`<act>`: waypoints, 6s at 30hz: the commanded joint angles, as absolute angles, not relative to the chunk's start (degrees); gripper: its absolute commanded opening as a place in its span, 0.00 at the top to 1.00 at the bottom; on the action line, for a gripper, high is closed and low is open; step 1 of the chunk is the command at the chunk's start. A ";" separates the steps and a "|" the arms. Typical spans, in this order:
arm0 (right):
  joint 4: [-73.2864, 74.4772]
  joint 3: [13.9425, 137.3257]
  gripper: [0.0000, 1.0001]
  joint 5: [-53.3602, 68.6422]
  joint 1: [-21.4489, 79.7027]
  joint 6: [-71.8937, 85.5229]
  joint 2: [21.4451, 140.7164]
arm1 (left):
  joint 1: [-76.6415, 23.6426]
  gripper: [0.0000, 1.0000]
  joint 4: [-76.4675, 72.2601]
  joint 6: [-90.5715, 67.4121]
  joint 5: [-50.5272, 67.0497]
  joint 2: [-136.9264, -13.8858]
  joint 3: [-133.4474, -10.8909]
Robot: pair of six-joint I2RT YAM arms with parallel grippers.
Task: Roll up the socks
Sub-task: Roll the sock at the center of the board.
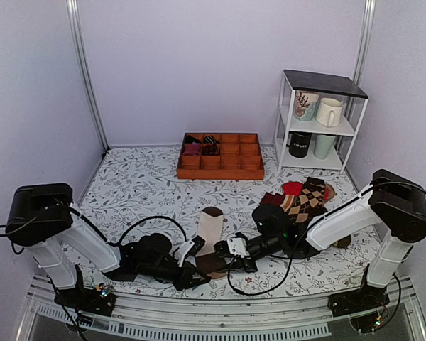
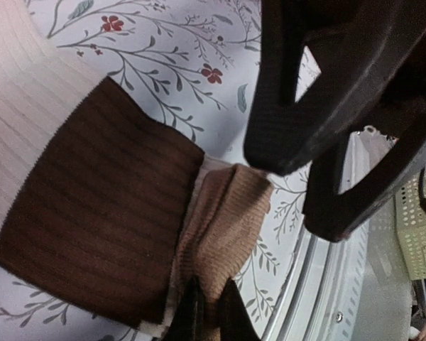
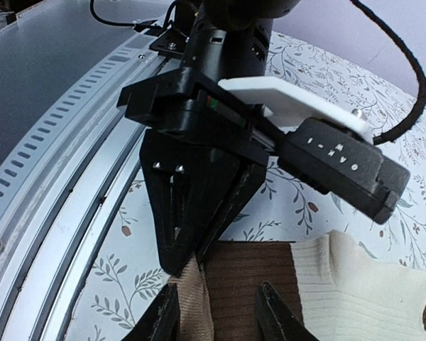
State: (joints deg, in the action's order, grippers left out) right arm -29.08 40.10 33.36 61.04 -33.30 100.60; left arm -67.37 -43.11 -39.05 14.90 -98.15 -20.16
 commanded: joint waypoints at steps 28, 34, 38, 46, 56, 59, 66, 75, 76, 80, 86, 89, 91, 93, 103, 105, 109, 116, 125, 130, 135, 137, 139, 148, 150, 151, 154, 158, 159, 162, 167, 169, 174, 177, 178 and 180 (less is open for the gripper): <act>-29.34 36.68 0.54 26.62 64.28 -34.42 102.04 | -67.75 1.00 -28.03 -40.02 18.11 -103.67 -15.27; -28.69 37.57 0.58 26.20 64.33 -34.15 105.43 | -67.70 1.00 -28.74 -40.27 18.36 -103.71 -14.85; -28.62 36.98 0.60 25.00 64.27 -33.77 106.41 | -67.71 1.00 -28.65 -39.95 18.55 -103.69 -14.91; -24.26 37.22 0.89 24.44 64.33 -30.17 106.27 | -67.76 0.98 -28.63 -39.33 17.24 -101.97 -14.98; -7.32 46.11 0.96 39.02 59.90 -10.68 112.26 | -68.66 0.45 -12.50 -25.09 -3.03 -82.54 -22.48; -2.44 49.04 0.95 42.09 58.31 -6.09 115.26 | -69.44 0.09 -15.33 -20.01 -7.67 -75.52 -20.52; 3.01 52.38 0.95 44.49 55.80 3.95 119.02 | -73.09 0.00 -29.32 -11.21 -15.43 -68.69 -12.01; 4.09 53.64 0.95 44.76 55.50 6.89 120.67 | -73.43 0.19 -47.71 0.85 -4.05 -78.03 -9.31; 4.02 53.77 0.95 44.74 55.51 6.93 120.81 | -73.43 0.19 -49.54 2.00 -4.03 -80.00 -9.65; 4.95 54.52 0.95 44.66 55.37 7.14 120.94 | -73.39 0.26 -49.47 4.69 -2.11 -86.47 -13.49; 5.38 54.66 0.95 44.98 55.39 7.03 120.46 | -73.39 0.34 -51.39 5.05 -0.06 -92.58 -15.96; 4.76 54.41 0.95 45.25 55.42 7.40 120.50 | -73.24 0.46 -50.48 5.39 0.31 -94.09 -17.38; 4.54 54.43 0.95 45.51 55.41 7.70 120.58 | -73.04 0.56 -48.48 5.26 0.41 -95.18 -18.40; 4.55 54.34 0.95 45.49 55.39 7.77 120.61 | -73.04 0.57 -48.48 4.55 0.52 -95.76 -18.42; 4.66 54.36 0.95 45.69 55.41 7.82 120.58 | -73.04 0.56 -51.98 0.05 -2.20 -95.48 -14.13; 4.82 54.45 0.95 45.74 55.42 7.78 120.75 | -73.02 0.53 -52.37 -0.21 -2.47 -95.29 -13.42; 4.77 54.74 0.95 45.68 55.42 7.86 120.93 | -73.04 0.53 -52.34 -0.03 -2.58 -95.16 -13.51; 4.97 54.85 0.95 45.62 55.41 8.16 120.94 | -73.04 0.50 -52.78 0.17 -2.08 -94.85 -14.50; 4.85 54.76 0.95 45.58 55.43 8.24 121.06 | -72.34 0.57 -52.99 0.75 -2.09 -95.19 -15.43; 4.90 54.92 0.95 45.62 55.41 8.35 121.11 | -71.97 0.78 -53.52 -0.72 -0.07 -97.25 -15.84; 5.19 54.85 0.94 45.65 55.40 8.09 120.98 | -71.70 0.91 -52.49 -3.02 2.64 -98.22 -15.46; 5.20 54.97 0.94 45.79 55.46 7.96 121.11 | -71.20 0.96 -52.13 -4.66 4.11 -99.28 -15.47; 5.12 55.13 0.92 45.79 55.45 7.91 121.05 | -70.33 1.00 -52.36 -6.53 6.32 -100.16 -15.26; -1.85 50.69 0.72 39.70 55.42 4.24 110.41 | -65.97 1.00 -39.02 -22.23 17.34 -100.40 -17.00; -7.99 47.07 0.68 37.44 55.45 1.53 105.37 | -65.76 1.00 -34.94 -25.16 19.02 -100.42 -17.31; -11.95 44.70 0.66 36.13 55.48 0.27 102.53 | -65.55 1.00 -32.82 -26.35 19.86 -100.72 -17.65; -25.09 35.81 0.57 31.08 56.31 -7.19 94.49 | -64.95 1.00 -29.16 -29.77 21.39 -101.94 -17.83; -37.17 28.14 0.50 26.85 60.42 -21.40 89.19 | -64.27 1.00 -29.14 -34.21 22.97 -102.81 -16.70; -37.81 28.07 0.50 26.22 61.40 -24.43 89.47 | -64.21 1.00 -28.91 -34.77 22.95 -102.91 -16.55; -37.28 29.43 0.50 24.72 63.74 -29.90 92.53 | -63.95 1.00 -28.49 -35.20 23.02 -103.01 -16.40; -35.60 33.22 0.50 23.96 65.46 -35.80 99.16 | -63.61 1.00 -28.43 -34.58 23.19 -103.67 -16.56; -33.73 34.67 0.50 24.66 65.56 -36.99 100.74 | -63.51 1.00 -28.60 -34.39 23.33 -104.03 -16.64; -30.94 35.65 0.50 23.90 66.05 -38.49 102.75 | -63.11 1.00 -29.37 -34.29 23.59 -104.32 -16.38; -31.58 35.72 0.51 20.22 66.29 -38.57 104.32 | -63.06 1.00 -29.94 -34.16 24.13 -104.73 -16.33; -31.59 35.81 0.51 19.47 66.20 -38.62 104.82 | -63.01 1.00 -30.09 -34.10 24.35 -104.88 -16.37; -31.55 36.05 0.51 18.60 66.28 -38.97 105.89 | -62.94 1.00 -30.27 -34.06 24.52 -105.10 -16.31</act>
State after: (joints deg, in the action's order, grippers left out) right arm -32.58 35.00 22.41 65.80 -37.52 102.74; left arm -62.74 -46.76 -33.95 23.22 -100.53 -19.73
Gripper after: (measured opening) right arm 0.492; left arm 0.025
